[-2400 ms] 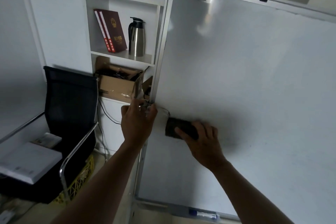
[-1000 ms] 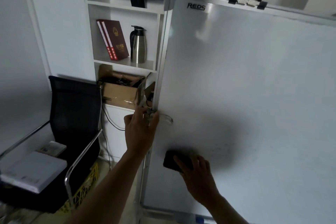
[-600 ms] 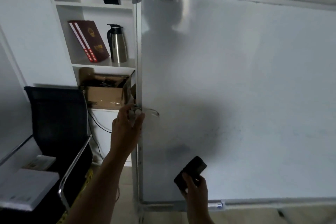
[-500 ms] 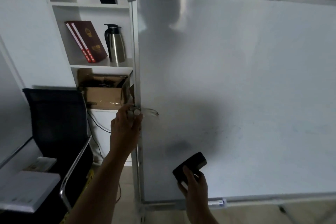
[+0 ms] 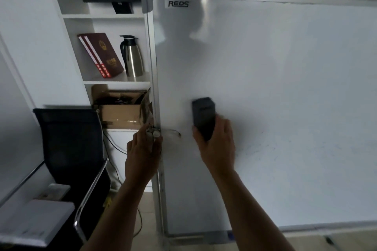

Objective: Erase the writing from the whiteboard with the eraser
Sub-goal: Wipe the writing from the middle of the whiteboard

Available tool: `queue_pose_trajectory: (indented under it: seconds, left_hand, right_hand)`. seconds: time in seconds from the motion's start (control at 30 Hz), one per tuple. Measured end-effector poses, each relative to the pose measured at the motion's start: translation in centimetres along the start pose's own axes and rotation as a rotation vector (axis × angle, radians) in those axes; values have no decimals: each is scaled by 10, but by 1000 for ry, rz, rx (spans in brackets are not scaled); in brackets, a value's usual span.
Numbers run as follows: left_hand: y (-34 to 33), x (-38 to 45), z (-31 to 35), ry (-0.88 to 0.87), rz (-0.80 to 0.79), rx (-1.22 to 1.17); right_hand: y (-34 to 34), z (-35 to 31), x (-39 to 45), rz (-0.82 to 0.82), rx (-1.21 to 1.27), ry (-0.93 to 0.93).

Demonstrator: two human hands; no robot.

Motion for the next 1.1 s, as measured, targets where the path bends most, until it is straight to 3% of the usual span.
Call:
queue_pose_trajectory:
  seconds: [0.07, 0.13, 0.2, 0.3, 0.4, 0.5, 0.63, 0.73, 0.8, 0.87, 1.1]
  left_hand:
    - [-1, 2, -2, 11, -11, -11]
    - [-3, 3, -5, 51, -3, -20]
    - [-3, 0, -1, 80, 19, -2]
    - [-3, -3, 2, 98, 25, 25]
    - [0, -4, 1, 59, 14, 72]
    - [-1, -2, 5, 67, 2, 73]
    - [-3, 6, 13, 117, 47, 108]
    - [-7, 10, 12, 114, 97, 95]
    - [-10, 10, 7, 132, 125, 60]
    - [-13, 11, 6, 128, 154, 32]
    - [-26, 17, -1, 135, 170, 10]
  right_hand:
    - [15, 28, 7, 178, 102, -211]
    - [11, 37, 5, 251, 115, -279]
    - [-8, 20, -4, 195, -7, -91]
    - [-46, -3, -34, -19, -273, 401]
    - [-35, 20, -27, -6, -340, 458]
    - [12, 76, -9, 111, -292, 196]
    - [69, 157, 3, 248, -7, -300]
    - [86, 200, 3, 418, 221, -552]
    - [80, 200, -1, 415, 194, -643]
    - [65, 175, -6, 362, 73, -570]
    - [-36, 76, -47, 32, -181, -52]
Point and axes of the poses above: each hand's wrist, its own x-axis towards the middle knuckle, its own y-axis out of the back of the hand, z = x × y, the point moved 6 cm from there along x, towards the middle knuckle, and after that the axes turned 1 degree about -y, right-handed, at the moved point
